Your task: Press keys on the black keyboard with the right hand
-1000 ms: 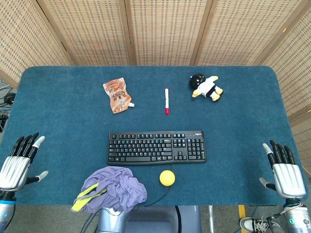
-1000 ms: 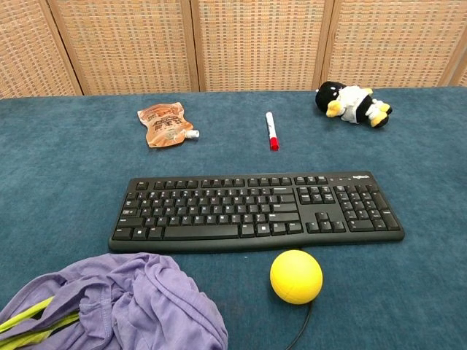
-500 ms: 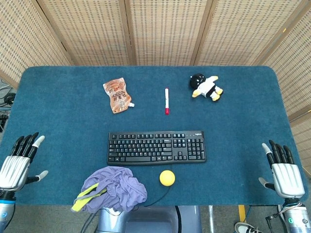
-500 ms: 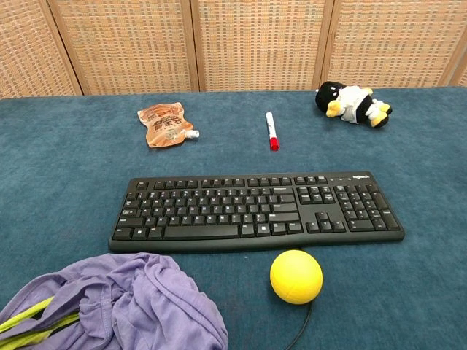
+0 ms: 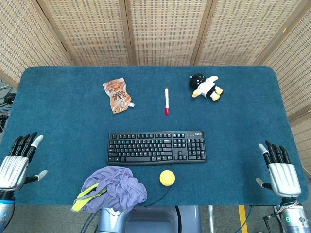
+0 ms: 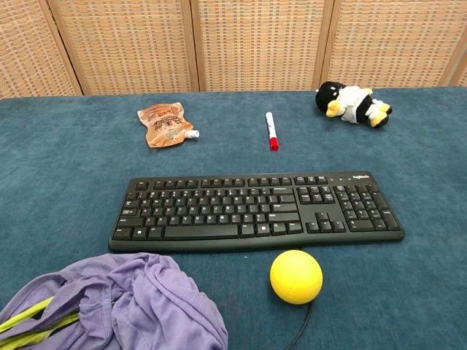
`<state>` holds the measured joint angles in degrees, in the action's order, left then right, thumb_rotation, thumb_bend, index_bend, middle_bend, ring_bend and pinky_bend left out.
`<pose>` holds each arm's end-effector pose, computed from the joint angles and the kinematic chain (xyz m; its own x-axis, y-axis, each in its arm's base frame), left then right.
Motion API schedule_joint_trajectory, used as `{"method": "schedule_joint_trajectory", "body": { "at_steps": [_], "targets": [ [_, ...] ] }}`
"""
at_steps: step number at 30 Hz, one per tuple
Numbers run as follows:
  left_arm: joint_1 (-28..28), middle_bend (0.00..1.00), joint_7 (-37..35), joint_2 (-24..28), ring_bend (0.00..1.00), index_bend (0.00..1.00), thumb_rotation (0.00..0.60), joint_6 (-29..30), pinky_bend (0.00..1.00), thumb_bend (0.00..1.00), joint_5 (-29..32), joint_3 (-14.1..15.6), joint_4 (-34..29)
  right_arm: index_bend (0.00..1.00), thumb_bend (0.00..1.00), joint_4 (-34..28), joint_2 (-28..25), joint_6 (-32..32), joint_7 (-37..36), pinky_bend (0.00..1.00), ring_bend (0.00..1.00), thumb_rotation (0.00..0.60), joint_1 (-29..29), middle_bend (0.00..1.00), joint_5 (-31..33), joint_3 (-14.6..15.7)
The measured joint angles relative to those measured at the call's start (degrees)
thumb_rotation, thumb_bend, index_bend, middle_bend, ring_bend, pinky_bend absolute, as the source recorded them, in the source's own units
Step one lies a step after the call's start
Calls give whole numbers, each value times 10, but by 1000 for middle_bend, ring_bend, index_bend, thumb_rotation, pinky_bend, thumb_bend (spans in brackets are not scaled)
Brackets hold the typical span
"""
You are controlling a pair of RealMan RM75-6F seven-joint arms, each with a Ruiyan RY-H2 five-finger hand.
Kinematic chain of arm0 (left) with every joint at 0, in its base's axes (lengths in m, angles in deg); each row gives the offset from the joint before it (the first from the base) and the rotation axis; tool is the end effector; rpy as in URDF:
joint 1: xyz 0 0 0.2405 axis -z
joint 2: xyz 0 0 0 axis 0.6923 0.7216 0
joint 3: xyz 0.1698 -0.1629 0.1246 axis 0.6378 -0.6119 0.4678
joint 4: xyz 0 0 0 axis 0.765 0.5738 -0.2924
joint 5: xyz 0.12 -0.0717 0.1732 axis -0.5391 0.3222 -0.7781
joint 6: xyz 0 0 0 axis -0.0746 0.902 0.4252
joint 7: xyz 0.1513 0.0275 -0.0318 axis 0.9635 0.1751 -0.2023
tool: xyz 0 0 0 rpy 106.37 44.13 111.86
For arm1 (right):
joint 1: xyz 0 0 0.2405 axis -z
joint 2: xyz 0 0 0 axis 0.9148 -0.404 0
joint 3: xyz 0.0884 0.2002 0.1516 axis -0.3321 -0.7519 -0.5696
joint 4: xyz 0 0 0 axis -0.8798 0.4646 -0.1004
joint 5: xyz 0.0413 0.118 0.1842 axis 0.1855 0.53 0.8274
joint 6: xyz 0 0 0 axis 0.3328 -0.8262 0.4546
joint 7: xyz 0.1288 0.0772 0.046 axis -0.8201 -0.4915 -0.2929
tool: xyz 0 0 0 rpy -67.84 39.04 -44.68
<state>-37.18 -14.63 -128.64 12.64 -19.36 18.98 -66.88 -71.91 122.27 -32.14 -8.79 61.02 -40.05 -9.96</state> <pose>-0.3106 0.1950 0.1273 0.4394 0.0335 0.8977 0.8947 -0.1057 -0.4340 -0.3246 -0.1967 0.1258 0.5120 -0.0743 0.8557 -0.8579 0.0053 0.5138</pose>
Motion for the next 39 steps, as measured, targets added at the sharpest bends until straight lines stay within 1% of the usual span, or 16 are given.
{"method": "schedule_joint_trajectory", "body": {
  "at_steps": [1, 2, 3, 5, 7, 8, 10, 12, 14, 17, 20, 23, 27, 30, 34, 39],
  "targets": [
    [0, 0, -1, 0, 0, 0, 600, 0, 0, 41, 1, -1, 0, 0, 51, -7, -2, 3, 6, 0, 68, 600, -4, 231, 1, -3],
    [0, 0, -2, 1, 0, 0, 600, 0, 0, 40, 2, -1, 0, 0, 53, -12, -4, 4, 13, 18, 139, 600, -7, 295, 3, -6],
    [0, 0, -3, 1, 0, 0, 600, 0, 0, 40, 2, -1, 1, 0, 53, -18, -7, 6, 21, 52, 196, 600, -10, 337, 4, -9],
    [1, 0, -4, 1, 0, 0, 600, 0, 0, 41, 2, -2, 1, 0, 77, -33, -12, 7, 43, 212, 341, 600, -19, 454, 7, -19],
    [1, 0, -4, 0, 0, 0, 600, -1, 0, 41, 1, -2, 2, 0, 109, -46, -16, 8, 69, 305, 401, 600, -30, 505, 10, -34],
    [1, 0, -4, 0, 0, 0, 600, -1, 0, 41, 1, -2, 3, 0, 119, -51, -17, 8, 81, 330, 420, 600, -36, 522, 12, -41],
    [1, 0, -5, 0, 0, 0, 600, -1, 0, 41, 0, -2, 3, 0, 141, -67, -21, 14, 102, 368, 457, 600, -53, 558, 19, -58],
    [1, 0, -5, 0, 0, 0, 600, 0, 0, 41, -1, -1, 3, 0, 156, -79, -25, 27, 117, 401, 502, 600, -68, 607, 32, -68],
    [1, 0, -5, -1, 0, 0, 600, 1, 0, 41, -3, -1, 3, 1, 194, -95, -29, 43, 139, 426, 547, 600, -84, 654, 51, -77],
    [2, 0, -5, -2, 0, 0, 600, -1, 0, 41, -6, 1, 2, 3, 267, -115, -32, 67, 170, 453, 577, 600, -105, 684, 77, -89],
    [2, 0, -2, -2, 0, 0, 600, 0, 0, 41, -9, 3, 2, 12, 367, -133, -33, 94, 200, 458, 592, 600, -129, 698, 108, -98],
    [2, 0, -4, -2, 0, 0, 600, 1, 0, 41, -9, 2, 3, 22, 412, -149, -30, 118, 235, 458, 598, 600, -155, 705, 139, -105],
    [1, 0, -7, -1, 0, 0, 600, 1, 0, 41, -7, 1, 4, 24, 414, -165, -23, 146, 281, 458, 602, 600, -190, 709, 180, -115],
    [2, 0, -8, -2, 0, 0, 600, -2, 0, 41, -8, 3, 5, 29, 430, -174, -17, 165, 305, 458, 603, 600, -213, 710, 225, -122],
    [4, 0, -8, -3, 0, 0, 600, -4, 0, 41, -8, 3, 7, 36, 440, -185, -9, 190, 342, 458, 603, 600, -256, 710, 313, -131],
    [5, 0, -9, -3, 0, 0, 600, -8, 0, 41, -5, 3, 8, 55, 440, -194, 9, 201, 406, 458, 603, 600, -322, 710, 406, -131]
  ]
}}
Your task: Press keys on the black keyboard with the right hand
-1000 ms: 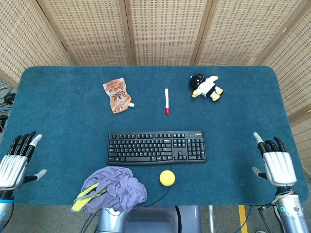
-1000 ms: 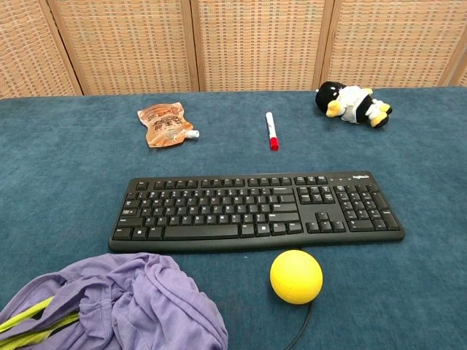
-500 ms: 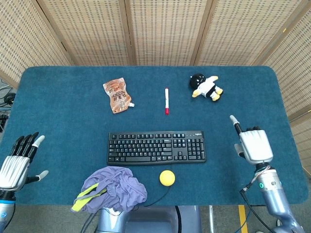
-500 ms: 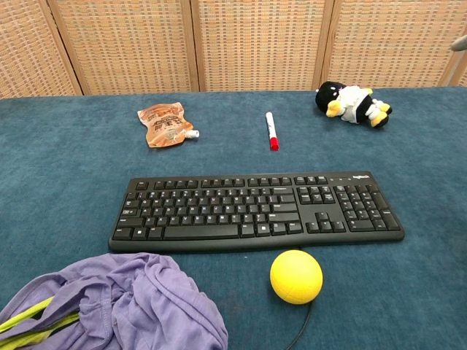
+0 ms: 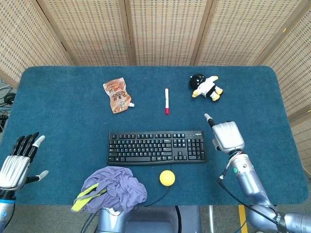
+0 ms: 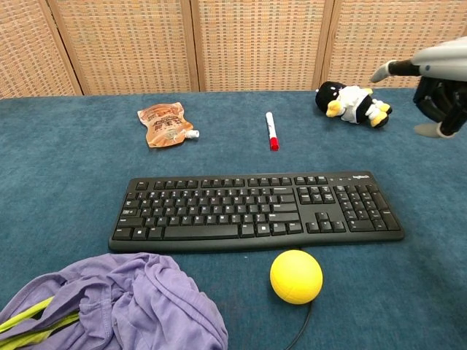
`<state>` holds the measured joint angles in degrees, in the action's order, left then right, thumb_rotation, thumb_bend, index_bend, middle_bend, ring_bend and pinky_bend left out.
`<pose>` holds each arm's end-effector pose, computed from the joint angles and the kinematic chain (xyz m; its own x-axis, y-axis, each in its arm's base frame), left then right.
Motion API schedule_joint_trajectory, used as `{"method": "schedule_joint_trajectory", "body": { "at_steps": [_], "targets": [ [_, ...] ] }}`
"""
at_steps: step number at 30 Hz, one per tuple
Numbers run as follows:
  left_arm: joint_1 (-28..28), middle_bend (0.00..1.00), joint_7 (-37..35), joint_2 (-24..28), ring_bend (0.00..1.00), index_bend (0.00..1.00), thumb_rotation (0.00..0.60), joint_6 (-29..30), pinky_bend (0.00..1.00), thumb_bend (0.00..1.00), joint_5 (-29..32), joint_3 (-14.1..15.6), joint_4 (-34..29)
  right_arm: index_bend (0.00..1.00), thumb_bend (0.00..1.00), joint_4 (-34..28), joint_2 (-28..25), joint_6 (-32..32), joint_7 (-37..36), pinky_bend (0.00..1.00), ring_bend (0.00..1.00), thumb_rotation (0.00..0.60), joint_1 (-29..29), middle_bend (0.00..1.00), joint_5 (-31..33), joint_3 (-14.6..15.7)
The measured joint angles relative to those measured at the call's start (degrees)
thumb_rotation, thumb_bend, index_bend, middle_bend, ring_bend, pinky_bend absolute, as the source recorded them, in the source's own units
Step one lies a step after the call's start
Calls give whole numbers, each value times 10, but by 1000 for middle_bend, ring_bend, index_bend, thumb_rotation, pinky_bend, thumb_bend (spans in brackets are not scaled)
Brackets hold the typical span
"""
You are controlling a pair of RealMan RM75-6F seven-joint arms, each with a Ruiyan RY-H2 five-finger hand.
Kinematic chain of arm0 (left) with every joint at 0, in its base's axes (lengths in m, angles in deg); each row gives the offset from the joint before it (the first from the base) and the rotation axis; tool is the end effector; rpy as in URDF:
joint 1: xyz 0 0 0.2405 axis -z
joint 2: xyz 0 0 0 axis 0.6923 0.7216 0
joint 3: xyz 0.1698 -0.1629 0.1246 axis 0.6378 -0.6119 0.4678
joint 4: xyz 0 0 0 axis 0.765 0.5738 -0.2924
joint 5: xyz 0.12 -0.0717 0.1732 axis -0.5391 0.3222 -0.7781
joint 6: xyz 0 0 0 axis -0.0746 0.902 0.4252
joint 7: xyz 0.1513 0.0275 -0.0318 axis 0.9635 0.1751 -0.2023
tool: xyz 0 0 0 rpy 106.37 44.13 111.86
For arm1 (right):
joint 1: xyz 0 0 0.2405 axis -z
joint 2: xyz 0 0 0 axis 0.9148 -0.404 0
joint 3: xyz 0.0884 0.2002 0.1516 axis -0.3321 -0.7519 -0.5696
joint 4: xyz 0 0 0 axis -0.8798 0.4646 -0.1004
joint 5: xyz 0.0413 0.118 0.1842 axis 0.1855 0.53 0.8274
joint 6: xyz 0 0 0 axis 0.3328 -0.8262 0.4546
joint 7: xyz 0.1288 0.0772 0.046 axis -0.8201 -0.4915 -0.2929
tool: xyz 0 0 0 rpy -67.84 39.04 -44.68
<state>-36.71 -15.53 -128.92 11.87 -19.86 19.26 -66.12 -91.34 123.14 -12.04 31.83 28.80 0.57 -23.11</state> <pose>-0.3113 0.1965 0.1237 0.4353 0.0483 0.8990 0.8959 -0.1216 -0.4273 -0.1542 -0.3411 0.0770 0.6617 -0.2198 0.7168 -0.7495 -0.2196 0.6245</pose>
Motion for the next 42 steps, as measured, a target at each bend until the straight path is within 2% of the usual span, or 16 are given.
{"method": "schedule_joint_trajectory", "body": {
  "at_steps": [4, 13, 22, 33, 38, 42],
  "targets": [
    [0, 0, -1, 0, 0, 0, 600, 1, 0, 41, -1, 0, 0, 66, 440, -5, 29, -5, 35, 458, 603, 600, -47, 710, 53, 7],
    [-1, 0, -10, 4, 0, 0, 600, 2, 0, 41, -2, 1, -2, 81, 440, 12, 82, -14, 50, 458, 603, 600, -92, 710, 114, 36],
    [0, 0, -17, 7, 0, 0, 600, 1, 0, 41, -1, 1, -2, 81, 440, 46, 135, -22, 46, 458, 603, 600, -124, 710, 140, 66],
    [1, 0, -24, 11, 0, 0, 600, 0, 0, 41, 2, -1, -3, 106, 441, 61, 161, -30, 46, 458, 603, 600, -154, 710, 161, 75],
    [1, 0, -26, 11, 0, 0, 600, -1, 0, 41, 3, -1, -1, 113, 490, 74, 168, -30, 53, 458, 603, 600, -168, 710, 180, 78],
    [2, 0, -27, 10, 0, 0, 600, -5, 0, 41, 5, -1, 0, 116, 590, 83, 169, -30, 57, 458, 603, 600, -177, 711, 194, 80]
  ]
}}
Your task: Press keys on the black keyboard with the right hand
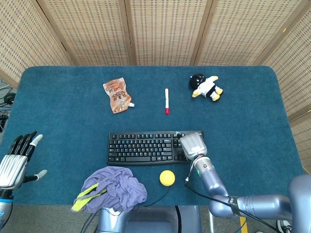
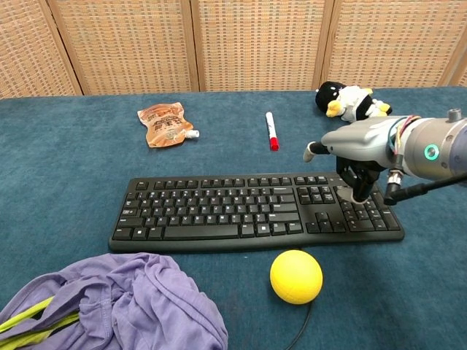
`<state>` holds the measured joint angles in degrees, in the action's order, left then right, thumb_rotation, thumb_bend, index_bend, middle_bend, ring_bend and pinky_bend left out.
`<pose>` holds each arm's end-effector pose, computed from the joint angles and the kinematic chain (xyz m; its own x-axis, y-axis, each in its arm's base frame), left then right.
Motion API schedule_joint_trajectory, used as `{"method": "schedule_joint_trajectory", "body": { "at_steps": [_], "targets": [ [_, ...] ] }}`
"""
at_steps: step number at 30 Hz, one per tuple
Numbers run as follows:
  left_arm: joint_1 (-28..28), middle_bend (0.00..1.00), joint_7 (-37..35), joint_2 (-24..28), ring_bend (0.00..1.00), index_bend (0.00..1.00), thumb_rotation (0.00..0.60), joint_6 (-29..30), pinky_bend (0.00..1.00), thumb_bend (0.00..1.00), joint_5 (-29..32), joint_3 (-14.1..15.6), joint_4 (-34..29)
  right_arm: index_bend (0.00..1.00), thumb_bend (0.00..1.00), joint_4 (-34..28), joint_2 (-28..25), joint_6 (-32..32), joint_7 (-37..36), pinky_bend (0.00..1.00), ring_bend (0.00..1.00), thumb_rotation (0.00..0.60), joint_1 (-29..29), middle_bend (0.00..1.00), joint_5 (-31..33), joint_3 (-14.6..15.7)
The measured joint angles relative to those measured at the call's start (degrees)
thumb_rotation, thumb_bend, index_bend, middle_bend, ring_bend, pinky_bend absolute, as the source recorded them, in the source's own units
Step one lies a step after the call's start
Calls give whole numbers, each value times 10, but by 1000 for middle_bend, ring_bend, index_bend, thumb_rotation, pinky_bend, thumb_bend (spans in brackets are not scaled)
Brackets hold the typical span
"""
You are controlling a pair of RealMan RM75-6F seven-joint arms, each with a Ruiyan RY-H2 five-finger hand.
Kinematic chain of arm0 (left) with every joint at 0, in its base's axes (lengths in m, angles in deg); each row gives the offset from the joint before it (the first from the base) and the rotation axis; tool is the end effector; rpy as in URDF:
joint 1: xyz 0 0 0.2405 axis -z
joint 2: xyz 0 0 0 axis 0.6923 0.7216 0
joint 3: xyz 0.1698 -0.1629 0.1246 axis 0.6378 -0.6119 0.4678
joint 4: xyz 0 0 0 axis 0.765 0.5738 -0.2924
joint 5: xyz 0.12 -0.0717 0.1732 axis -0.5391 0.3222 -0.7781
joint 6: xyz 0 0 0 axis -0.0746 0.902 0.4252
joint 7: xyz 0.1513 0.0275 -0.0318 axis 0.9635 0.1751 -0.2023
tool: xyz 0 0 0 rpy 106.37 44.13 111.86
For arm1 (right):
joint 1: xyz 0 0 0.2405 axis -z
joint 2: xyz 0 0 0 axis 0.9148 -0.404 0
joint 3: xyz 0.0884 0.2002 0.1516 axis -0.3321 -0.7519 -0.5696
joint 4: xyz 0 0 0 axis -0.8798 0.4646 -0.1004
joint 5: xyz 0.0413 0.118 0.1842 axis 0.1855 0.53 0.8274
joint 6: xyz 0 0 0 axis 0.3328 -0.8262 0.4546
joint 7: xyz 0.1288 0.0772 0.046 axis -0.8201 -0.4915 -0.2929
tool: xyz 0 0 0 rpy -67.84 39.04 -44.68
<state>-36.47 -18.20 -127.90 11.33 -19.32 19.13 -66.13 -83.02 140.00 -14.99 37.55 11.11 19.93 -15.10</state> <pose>-0.3141 0.1986 0.1292 0.4090 0.0576 0.9107 0.9090 -0.1130 -0.4011 -0.1154 -0.3410 -0.0319 0.6850 -0.4005 0.6086 -0.7264 -0.3120 0.6123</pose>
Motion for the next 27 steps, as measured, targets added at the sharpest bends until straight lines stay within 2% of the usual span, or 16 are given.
{"method": "schedule_joint_trajectory", "body": {
  "at_steps": [6, 27],
  "targets": [
    [2, 0, 4, -2, 0, 0, 600, -5, 0, 41, 3, 0, 1, 129, 646, 9, -1, 5, 0, 458, 603, 600, -9, 716, 10, 3],
    [5, 0, 6, -5, 0, 0, 600, -12, 0, 41, 10, -1, 4, 138, 661, 40, 20, 23, 1, 458, 603, 600, -40, 716, 42, 15]
  ]
}}
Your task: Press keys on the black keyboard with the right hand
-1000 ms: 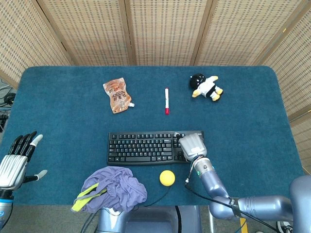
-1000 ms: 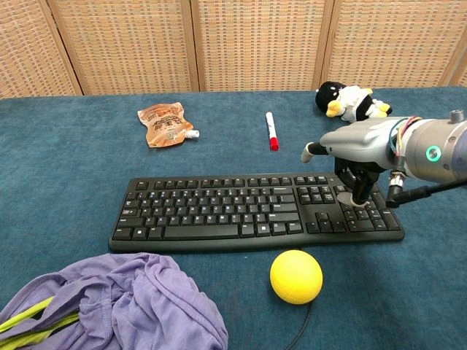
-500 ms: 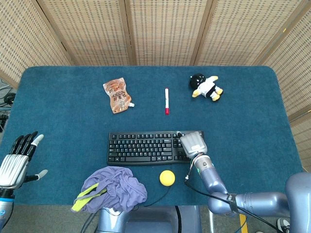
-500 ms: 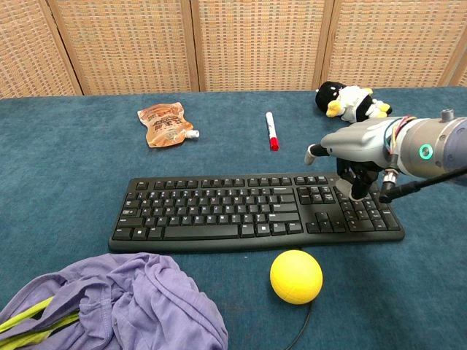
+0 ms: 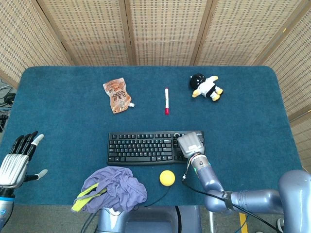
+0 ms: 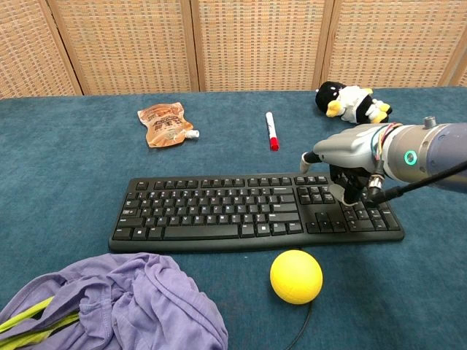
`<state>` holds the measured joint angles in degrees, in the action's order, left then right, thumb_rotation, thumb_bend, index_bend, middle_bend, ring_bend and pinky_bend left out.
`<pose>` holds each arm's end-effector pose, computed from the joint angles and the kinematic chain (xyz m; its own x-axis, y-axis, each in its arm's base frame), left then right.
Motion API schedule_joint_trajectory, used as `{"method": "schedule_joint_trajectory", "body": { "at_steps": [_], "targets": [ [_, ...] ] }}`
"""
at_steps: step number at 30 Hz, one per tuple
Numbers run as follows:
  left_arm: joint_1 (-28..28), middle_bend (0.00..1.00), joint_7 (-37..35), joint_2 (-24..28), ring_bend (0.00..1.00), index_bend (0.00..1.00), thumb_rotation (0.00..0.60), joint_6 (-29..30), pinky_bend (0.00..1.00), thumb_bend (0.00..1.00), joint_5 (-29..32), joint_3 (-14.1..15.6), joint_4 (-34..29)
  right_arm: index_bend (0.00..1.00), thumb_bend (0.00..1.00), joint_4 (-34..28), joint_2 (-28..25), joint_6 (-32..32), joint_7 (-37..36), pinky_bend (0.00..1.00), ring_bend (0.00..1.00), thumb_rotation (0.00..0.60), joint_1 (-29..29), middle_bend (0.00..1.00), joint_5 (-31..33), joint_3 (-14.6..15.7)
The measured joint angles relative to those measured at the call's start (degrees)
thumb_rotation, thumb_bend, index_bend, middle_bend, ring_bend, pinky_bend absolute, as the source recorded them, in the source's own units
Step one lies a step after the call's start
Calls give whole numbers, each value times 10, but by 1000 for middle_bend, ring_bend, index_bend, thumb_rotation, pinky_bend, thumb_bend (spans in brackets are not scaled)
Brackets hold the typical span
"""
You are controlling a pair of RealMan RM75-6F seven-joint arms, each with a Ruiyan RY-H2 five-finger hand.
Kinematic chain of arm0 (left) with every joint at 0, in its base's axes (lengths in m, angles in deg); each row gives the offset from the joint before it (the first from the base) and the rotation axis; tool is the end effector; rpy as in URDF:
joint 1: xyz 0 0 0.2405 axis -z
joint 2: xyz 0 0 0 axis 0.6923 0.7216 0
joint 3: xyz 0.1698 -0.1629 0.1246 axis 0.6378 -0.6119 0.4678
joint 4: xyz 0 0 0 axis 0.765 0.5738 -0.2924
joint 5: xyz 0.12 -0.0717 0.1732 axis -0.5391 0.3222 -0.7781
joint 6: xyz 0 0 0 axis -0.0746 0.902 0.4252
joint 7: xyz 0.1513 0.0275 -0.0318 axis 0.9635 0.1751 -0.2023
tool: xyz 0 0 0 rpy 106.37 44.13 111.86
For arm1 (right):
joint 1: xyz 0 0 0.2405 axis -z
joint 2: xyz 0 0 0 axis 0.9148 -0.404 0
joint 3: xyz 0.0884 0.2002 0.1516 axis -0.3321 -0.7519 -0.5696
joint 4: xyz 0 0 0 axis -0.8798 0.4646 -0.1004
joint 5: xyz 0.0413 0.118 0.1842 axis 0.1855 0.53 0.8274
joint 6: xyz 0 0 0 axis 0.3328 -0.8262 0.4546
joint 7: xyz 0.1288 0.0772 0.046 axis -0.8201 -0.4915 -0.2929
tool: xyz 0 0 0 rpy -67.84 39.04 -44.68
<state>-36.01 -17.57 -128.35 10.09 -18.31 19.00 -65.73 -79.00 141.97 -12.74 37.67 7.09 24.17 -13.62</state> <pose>-0.3168 0.2018 0.1255 0.4182 0.0729 0.9054 0.9061 -0.1039 -0.4101 -0.1135 -0.3498 -0.0472 0.7054 -0.4254 0.5670 -0.7043 -0.3301 0.6285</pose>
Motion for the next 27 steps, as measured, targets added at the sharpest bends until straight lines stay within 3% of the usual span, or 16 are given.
{"method": "schedule_joint_trajectory", "body": {
  "at_steps": [27],
  "targets": [
    [2, 0, 1, -1, 0, 0, 600, -5, 0, 41, 3, 0, 1, 138, 672, 35, 22, 8, -5, 458, 603, 600, -24, 716, 21, 12]
  ]
}}
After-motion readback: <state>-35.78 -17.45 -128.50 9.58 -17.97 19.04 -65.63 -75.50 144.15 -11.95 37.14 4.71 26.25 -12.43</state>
